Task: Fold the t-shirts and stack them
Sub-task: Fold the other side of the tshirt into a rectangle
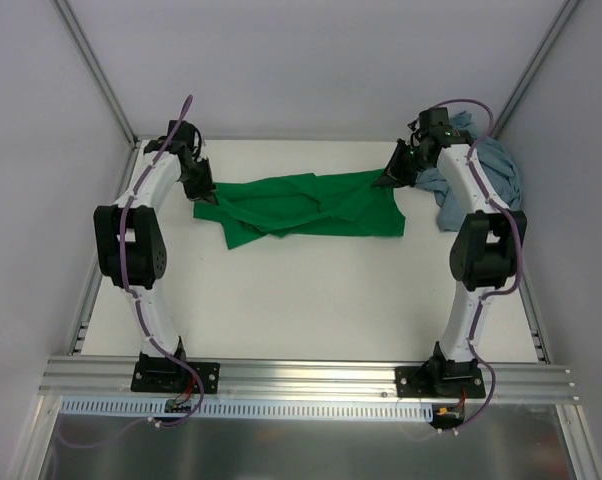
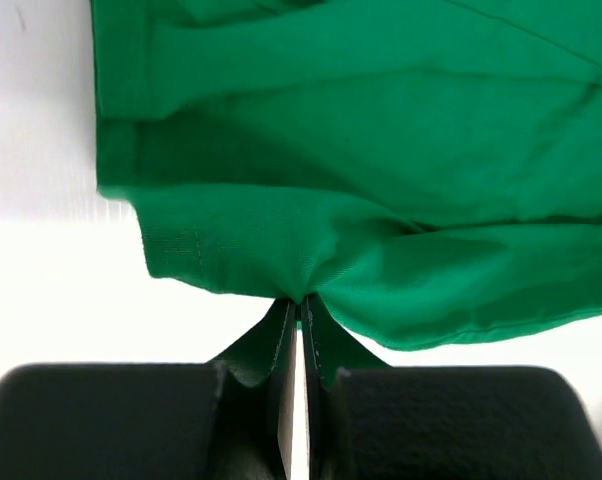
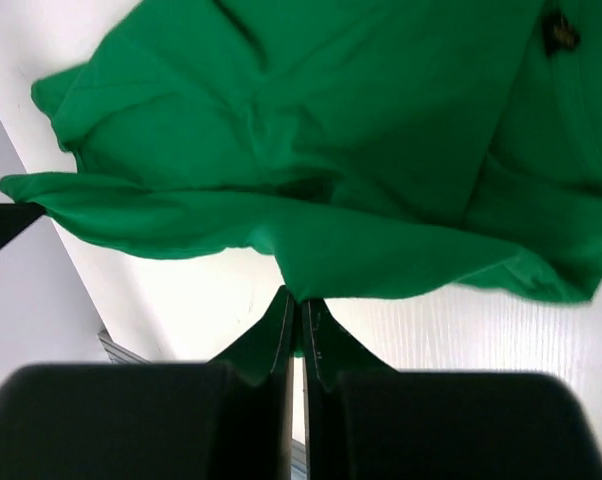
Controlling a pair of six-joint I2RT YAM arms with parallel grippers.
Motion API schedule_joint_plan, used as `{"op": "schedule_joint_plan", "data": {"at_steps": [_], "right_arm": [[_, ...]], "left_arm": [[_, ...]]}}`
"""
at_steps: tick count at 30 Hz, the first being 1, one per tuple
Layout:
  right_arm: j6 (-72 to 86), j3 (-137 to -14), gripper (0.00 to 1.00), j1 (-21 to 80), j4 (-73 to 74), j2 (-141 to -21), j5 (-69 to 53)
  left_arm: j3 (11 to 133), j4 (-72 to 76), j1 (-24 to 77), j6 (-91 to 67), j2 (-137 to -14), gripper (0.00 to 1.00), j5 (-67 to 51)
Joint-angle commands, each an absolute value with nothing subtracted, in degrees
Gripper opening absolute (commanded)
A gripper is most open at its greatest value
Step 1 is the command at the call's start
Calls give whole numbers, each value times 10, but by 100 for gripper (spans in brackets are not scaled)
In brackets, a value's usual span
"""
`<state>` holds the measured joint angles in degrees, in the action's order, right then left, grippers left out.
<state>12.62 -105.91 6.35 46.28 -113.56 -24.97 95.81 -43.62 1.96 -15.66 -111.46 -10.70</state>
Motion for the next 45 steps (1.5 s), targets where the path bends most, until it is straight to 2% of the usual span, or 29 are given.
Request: {"op": "schedule_joint_plan", "data": {"at_steps": [1, 5, 8, 9, 10, 11, 12, 14, 17, 19, 23, 27, 30, 33, 37, 45], "right_arm": [[126, -1126, 0, 53, 489, -1206, -287], [151, -1175, 0, 41, 462, -1279, -314], [164, -1229, 0, 35, 447, -1338, -339], [169, -1237, 0, 33, 438, -1350, -361], [178, -1242, 3, 28, 415, -1362, -369], [180, -1237, 32, 26, 401, -1361, -372], [180, -1224, 48, 25, 386, -1354, -366], [171, -1160, 79, 25, 338, -1303, -354], [156, -1084, 86, 25, 304, -1225, -335], [147, -1062, 86, 25, 308, -1193, -327], [149, -965, 86, 25, 295, -1084, -318], [154, -879, 84, 28, 284, -998, -316], [151, -815, 84, 29, 286, -936, -312], [129, -773, 84, 28, 313, -891, -302], [110, -750, 83, 28, 341, -850, -290], [116, -715, 83, 27, 348, -821, -291]], "left_arm": [[1009, -469, 25, -149, -1161, 0, -120], [1080, -490, 24, -144, -1215, 0, -106], [1123, -503, 20, -146, -1251, 12, -95], [1131, -504, 18, -148, -1257, 34, -87], [1135, -493, 18, -149, -1257, 47, -78], [1131, -485, 18, -154, -1251, 62, -60], [1121, -470, 18, -156, -1240, 98, -51], [1064, -410, 18, -159, -1184, 99, -40], [986, -357, 18, -163, -1098, 99, -25], [963, -348, 18, -162, -1063, 99, -48], [969, -412, 18, -173, -1071, 99, -103], [886, -362, 13, -206, -1054, 99, -159], [806, -271, -12, -277, -1054, 99, -277], [650, -11, -38, -412, -1040, 99, -410], [576, 92, -43, -430, -1014, 99, -423], [505, 278, -54, -467, -992, 97, -440]]}}
